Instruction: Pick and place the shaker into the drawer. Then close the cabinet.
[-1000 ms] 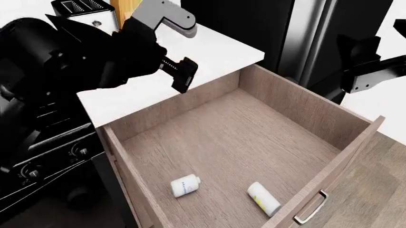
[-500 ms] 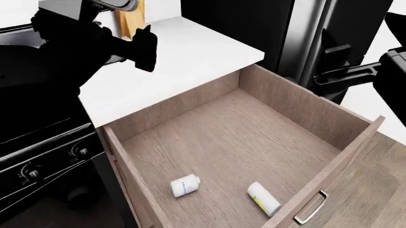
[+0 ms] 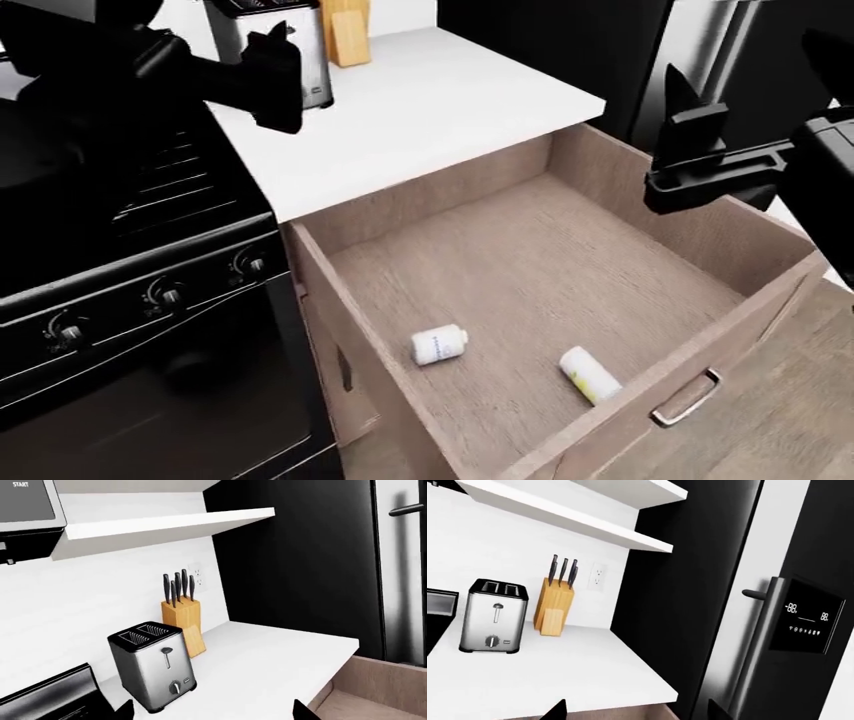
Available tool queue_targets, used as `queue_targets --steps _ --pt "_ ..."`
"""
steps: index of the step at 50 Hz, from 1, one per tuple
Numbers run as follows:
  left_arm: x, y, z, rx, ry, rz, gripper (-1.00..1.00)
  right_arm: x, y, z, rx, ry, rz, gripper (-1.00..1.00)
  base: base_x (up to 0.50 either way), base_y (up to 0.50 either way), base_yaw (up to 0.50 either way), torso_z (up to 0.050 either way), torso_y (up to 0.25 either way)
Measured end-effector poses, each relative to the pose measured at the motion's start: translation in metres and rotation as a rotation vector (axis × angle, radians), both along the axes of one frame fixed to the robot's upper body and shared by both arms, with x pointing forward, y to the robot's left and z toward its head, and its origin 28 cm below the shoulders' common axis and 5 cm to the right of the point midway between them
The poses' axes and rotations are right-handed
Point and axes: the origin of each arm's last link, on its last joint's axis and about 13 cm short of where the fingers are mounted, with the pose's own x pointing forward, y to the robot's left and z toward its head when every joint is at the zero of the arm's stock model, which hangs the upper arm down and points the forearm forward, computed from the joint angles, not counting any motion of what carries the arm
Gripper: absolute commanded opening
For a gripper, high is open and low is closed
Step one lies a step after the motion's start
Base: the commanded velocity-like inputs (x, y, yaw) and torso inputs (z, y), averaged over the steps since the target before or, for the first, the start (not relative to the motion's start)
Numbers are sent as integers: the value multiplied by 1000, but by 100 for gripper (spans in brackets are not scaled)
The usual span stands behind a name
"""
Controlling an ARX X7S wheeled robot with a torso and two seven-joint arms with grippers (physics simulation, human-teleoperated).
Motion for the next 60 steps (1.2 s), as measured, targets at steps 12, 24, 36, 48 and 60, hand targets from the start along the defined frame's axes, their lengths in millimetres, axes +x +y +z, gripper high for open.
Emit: queue_targets --steps 12,24,36,48,60 --pt "-1 1 1 -10 -2 2 100 -2 1 0 -14 8 3 100 -342 394 0 1 0" --pt "-5 4 2 -26 -12 12 100 -3 3 0 -7 1 13 100 -237 163 421 0 0" --pt "-10 7 2 -41 -31 46 100 -5 4 0 -11 -8 8 100 -28 14 500 0 0" --pt "-17 8 -3 -44 -49 74 100 -5 8 -6 -7 -22 -19 100 -5 2 500 0 0" --pt "-24 8 -23 -57 -83 150 100 0 20 -19 20 -69 -16 100 0 0 500 0 0"
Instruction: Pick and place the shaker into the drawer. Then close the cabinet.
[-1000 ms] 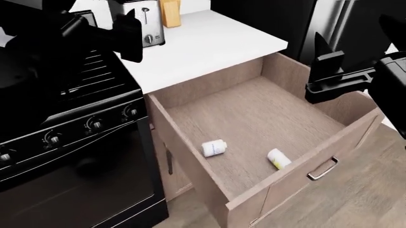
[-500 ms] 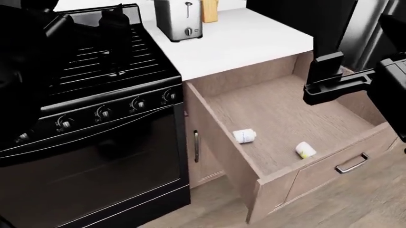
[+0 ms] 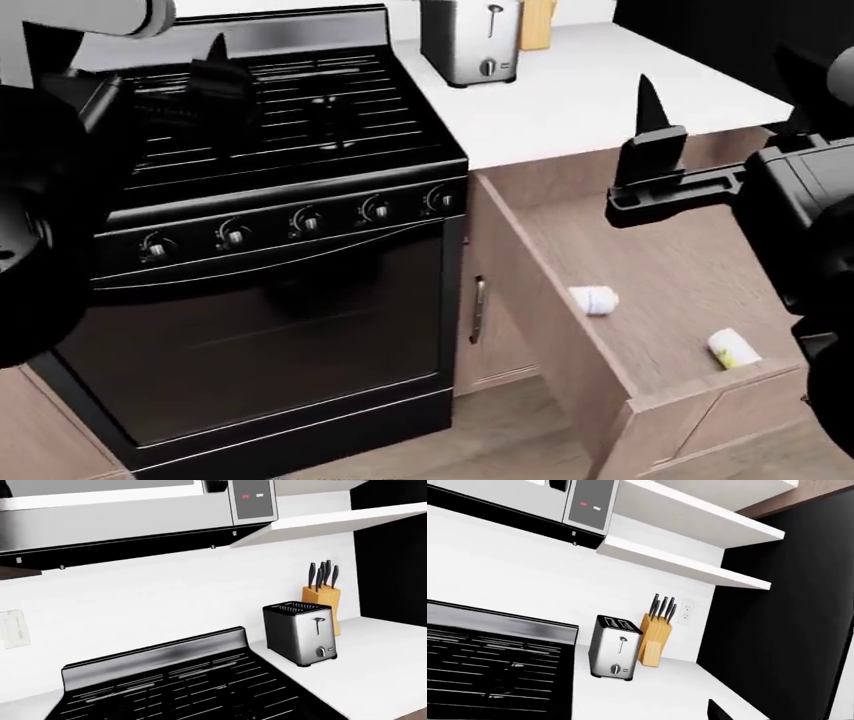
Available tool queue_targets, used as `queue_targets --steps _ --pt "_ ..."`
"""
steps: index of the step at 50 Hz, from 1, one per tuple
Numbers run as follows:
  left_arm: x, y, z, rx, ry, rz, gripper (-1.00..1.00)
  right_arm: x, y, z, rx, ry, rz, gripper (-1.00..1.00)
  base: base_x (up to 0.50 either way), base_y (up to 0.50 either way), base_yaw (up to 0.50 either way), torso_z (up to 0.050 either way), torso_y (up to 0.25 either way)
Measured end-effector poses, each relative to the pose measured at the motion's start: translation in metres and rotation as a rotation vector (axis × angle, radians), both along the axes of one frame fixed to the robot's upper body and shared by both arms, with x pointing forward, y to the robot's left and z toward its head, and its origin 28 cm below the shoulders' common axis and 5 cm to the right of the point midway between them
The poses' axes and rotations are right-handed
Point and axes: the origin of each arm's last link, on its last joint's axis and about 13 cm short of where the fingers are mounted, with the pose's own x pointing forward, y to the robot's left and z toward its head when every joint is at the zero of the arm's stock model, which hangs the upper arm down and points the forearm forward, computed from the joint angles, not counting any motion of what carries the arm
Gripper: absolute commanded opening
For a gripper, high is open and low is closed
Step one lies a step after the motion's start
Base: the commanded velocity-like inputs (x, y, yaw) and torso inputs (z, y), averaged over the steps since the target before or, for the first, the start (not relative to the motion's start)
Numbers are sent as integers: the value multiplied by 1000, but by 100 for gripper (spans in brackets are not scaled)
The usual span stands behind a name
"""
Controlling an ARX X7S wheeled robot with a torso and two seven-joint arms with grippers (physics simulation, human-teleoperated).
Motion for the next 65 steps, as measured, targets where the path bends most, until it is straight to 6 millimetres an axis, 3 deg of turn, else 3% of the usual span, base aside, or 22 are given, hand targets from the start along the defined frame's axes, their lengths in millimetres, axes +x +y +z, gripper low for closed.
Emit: queue_targets --steps 13,27,65 --pt "-16 6 -24 -13 -12 67 100 -1 11 -18 13 -3 7 100 0 0 500 0 0" --pt "-25 13 -28 -32 -13 96 100 -1 14 -23 19 9 2 100 0 0 500 0 0" --pt "-29 8 -40 -50 16 74 100 -3 15 -34 61 20 5 100 0 0 500 0 0"
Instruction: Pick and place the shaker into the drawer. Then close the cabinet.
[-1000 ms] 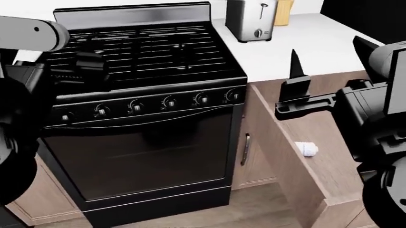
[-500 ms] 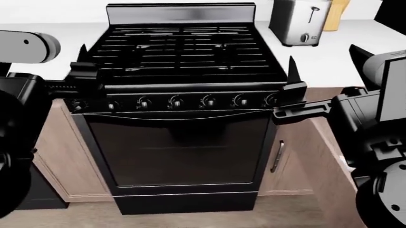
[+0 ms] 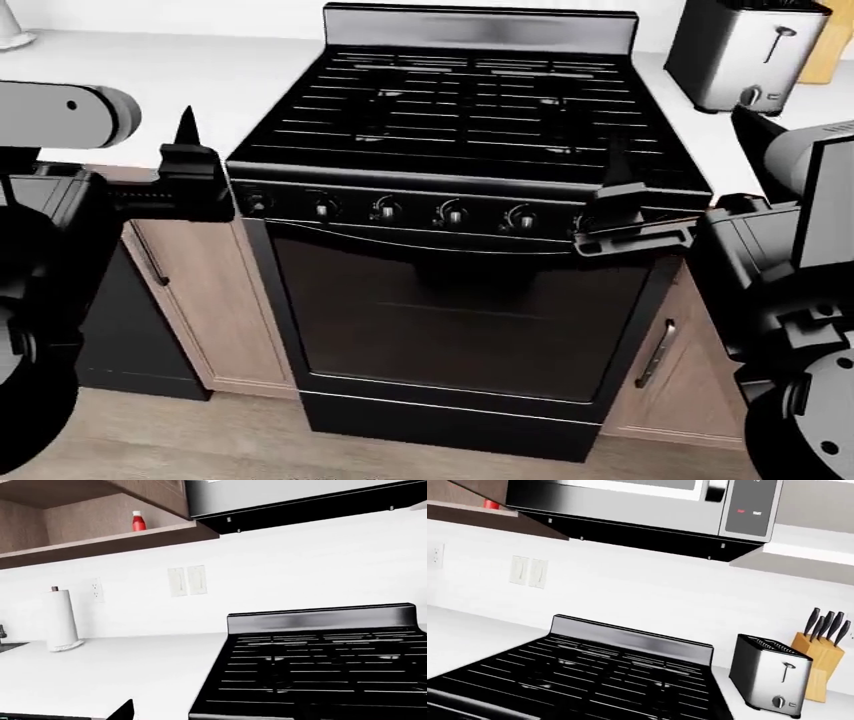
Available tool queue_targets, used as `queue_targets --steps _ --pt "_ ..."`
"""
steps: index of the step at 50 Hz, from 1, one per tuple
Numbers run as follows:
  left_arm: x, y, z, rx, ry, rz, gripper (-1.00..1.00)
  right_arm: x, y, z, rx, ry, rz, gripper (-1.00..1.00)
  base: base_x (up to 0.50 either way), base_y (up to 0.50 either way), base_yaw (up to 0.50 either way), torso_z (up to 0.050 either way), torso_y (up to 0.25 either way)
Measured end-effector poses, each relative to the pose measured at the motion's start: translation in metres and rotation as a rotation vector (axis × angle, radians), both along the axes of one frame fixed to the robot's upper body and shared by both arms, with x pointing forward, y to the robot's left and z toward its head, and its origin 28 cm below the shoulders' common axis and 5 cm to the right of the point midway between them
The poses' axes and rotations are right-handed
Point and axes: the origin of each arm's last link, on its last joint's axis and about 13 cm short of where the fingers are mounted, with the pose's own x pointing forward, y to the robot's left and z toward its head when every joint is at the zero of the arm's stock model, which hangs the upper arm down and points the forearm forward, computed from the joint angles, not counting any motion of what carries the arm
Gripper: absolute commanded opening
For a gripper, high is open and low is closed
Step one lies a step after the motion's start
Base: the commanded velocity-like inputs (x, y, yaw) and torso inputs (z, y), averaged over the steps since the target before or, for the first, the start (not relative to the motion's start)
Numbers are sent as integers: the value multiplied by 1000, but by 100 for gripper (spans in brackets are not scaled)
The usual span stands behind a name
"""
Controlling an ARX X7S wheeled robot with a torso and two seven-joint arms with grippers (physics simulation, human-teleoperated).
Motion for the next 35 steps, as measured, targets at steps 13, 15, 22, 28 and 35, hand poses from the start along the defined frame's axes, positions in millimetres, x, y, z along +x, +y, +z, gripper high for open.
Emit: queue_targets --steps 13,15,22,28,35 --pt "0 -1 -1 -1 3 -3 100 -1 0 -2 4 5 1 100 -2 9 308 0 0" --pt "0 -1 -1 -1 4 -4 100 -1 0 -2 3 6 1 100 -9 48 0 0 0" --pt "0 -1 -2 -3 6 -6 100 -1 -1 -3 2 4 -10 100 -88 492 0 0 0" --pt "0 -2 -3 -3 7 -6 100 -2 -1 -5 4 5 -18 100 -88 492 0 0 0" --pt "0 -2 -4 -3 8 -7 100 -2 -2 -7 8 4 -23 100 -88 492 0 0 0"
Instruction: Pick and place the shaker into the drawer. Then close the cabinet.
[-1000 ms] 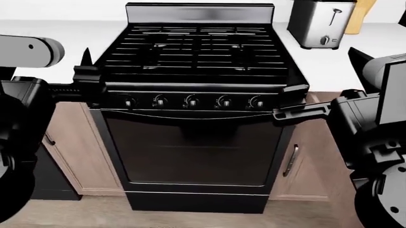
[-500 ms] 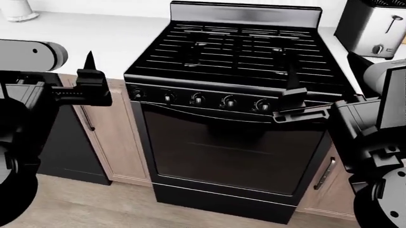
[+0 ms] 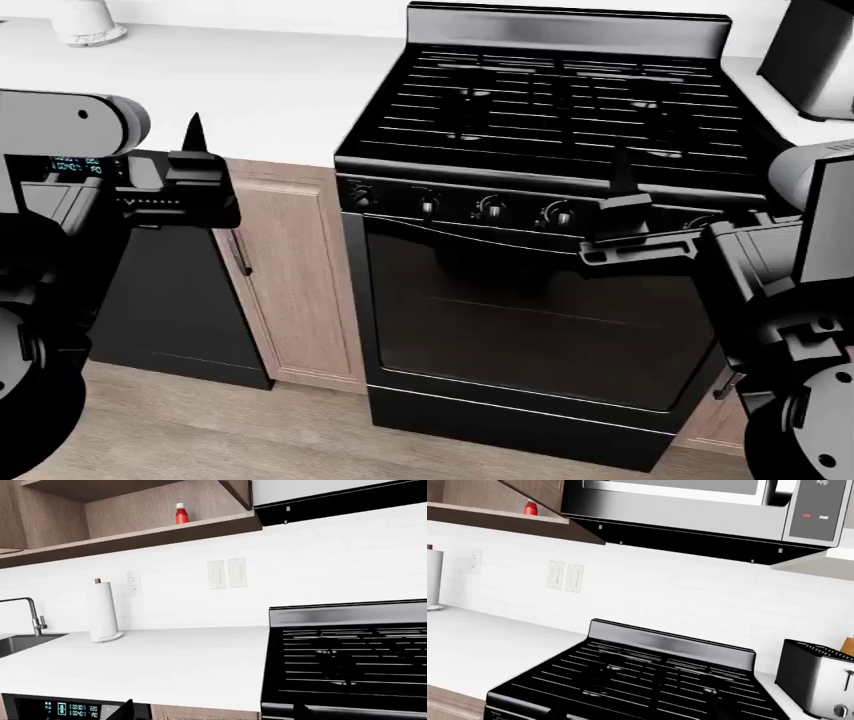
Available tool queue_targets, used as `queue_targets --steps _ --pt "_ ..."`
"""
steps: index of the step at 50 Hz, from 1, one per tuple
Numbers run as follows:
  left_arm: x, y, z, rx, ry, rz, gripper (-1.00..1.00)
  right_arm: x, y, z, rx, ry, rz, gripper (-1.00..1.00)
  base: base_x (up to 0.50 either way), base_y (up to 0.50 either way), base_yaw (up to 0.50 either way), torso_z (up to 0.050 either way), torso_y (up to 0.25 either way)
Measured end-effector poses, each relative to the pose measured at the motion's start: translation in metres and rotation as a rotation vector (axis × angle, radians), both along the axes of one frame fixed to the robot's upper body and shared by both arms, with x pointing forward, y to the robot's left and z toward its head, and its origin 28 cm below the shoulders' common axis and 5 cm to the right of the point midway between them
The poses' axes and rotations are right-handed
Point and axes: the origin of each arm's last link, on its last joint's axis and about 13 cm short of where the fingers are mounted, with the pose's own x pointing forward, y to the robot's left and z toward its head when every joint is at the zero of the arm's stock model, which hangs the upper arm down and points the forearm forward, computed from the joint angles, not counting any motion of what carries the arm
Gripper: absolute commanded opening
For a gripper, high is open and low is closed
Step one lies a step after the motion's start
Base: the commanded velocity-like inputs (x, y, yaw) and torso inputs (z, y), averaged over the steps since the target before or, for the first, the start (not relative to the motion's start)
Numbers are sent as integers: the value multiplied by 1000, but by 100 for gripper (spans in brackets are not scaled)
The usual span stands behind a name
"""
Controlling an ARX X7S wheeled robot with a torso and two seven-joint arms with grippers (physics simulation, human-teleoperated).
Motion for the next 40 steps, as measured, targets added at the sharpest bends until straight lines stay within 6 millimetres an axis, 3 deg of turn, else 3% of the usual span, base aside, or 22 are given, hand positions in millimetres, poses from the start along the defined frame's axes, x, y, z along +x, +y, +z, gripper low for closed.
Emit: queue_targets --steps 40 --pt "-1 -3 -2 -2 8 -13 100 -2 0 0 31 -30 32 100 26 513 0 0 0"
